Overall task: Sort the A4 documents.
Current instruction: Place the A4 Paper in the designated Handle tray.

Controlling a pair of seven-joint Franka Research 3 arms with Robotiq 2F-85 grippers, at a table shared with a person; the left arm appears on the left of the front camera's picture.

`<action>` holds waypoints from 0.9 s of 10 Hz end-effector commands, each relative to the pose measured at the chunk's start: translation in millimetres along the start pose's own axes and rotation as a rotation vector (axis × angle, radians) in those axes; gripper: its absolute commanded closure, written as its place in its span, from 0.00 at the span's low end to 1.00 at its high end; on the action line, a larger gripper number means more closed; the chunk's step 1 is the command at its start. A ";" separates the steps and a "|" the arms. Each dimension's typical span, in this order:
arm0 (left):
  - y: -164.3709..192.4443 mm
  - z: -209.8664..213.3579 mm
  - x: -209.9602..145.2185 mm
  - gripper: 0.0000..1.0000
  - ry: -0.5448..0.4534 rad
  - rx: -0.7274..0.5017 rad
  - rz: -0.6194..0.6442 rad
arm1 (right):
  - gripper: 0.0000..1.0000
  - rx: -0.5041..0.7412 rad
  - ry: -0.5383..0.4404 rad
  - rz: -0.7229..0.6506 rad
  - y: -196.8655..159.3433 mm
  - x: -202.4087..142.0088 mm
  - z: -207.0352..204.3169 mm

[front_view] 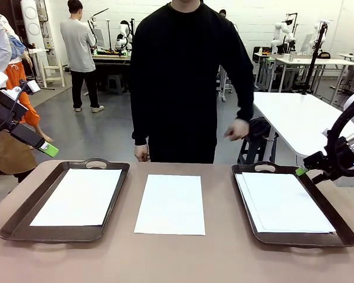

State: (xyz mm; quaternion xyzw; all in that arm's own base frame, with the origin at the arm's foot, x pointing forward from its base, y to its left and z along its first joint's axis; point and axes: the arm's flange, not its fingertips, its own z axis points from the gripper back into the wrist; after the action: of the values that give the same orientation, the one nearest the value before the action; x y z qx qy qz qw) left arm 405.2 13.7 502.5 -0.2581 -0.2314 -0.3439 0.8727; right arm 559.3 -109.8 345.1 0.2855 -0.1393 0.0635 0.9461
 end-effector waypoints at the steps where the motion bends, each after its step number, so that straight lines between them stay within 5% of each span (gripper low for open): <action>1: 0.3 0.6 0.1 0.00 -0.001 0.000 -0.004 | 0.00 -0.045 0.010 -0.004 8.7 -6.3 -0.8; 9: 0.3 0.6 0.1 0.00 -0.001 0.000 -0.004 | 0.00 -0.011 -0.004 0.010 4.3 -0.3 2.5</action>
State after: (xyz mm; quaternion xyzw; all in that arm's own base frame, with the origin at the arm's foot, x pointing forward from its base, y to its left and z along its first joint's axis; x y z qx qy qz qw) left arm 405.2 13.7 502.5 -0.2581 -0.2314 -0.3439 0.8727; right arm 556.8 -106.6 349.1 0.2783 -0.1433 0.0614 0.9477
